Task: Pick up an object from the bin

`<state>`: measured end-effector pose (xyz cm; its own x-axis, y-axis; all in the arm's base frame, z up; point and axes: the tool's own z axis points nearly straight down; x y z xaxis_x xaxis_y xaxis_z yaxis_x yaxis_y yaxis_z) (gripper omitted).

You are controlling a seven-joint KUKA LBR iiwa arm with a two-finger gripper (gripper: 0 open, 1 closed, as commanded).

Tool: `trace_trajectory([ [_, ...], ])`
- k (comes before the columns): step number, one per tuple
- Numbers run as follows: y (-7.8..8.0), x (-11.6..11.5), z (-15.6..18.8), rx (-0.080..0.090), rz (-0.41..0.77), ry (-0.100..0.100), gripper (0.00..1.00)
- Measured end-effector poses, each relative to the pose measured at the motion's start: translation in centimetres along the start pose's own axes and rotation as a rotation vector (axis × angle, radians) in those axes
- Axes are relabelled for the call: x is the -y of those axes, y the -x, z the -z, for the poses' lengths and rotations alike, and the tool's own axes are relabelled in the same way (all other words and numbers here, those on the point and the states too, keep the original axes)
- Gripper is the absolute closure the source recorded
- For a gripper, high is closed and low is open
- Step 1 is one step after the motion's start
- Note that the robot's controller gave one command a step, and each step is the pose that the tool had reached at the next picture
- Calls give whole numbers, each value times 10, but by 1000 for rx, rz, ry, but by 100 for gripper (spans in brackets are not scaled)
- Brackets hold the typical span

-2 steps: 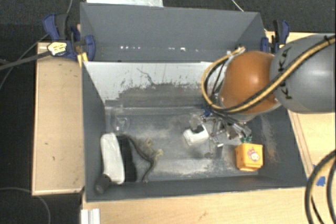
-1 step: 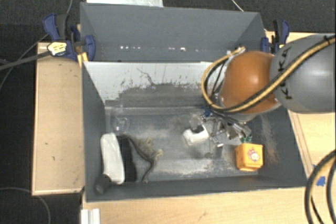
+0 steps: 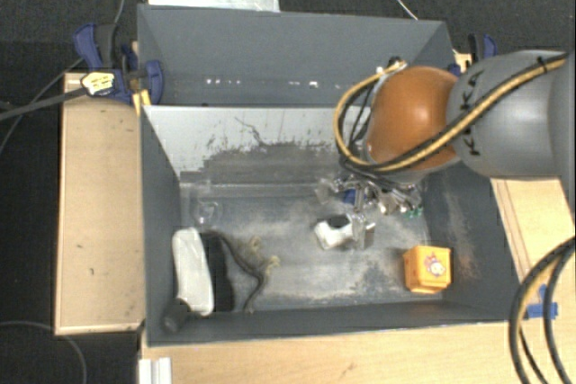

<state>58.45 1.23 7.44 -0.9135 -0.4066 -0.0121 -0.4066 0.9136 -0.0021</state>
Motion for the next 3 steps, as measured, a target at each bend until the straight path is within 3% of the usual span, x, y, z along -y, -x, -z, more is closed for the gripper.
trace_trajectory([
  [1,-13,0,-1,0,-310,1,100],
  [2,-13,0,-1,0,-312,1,100],
  [3,-20,-1,23,4,-321,1,100],
])
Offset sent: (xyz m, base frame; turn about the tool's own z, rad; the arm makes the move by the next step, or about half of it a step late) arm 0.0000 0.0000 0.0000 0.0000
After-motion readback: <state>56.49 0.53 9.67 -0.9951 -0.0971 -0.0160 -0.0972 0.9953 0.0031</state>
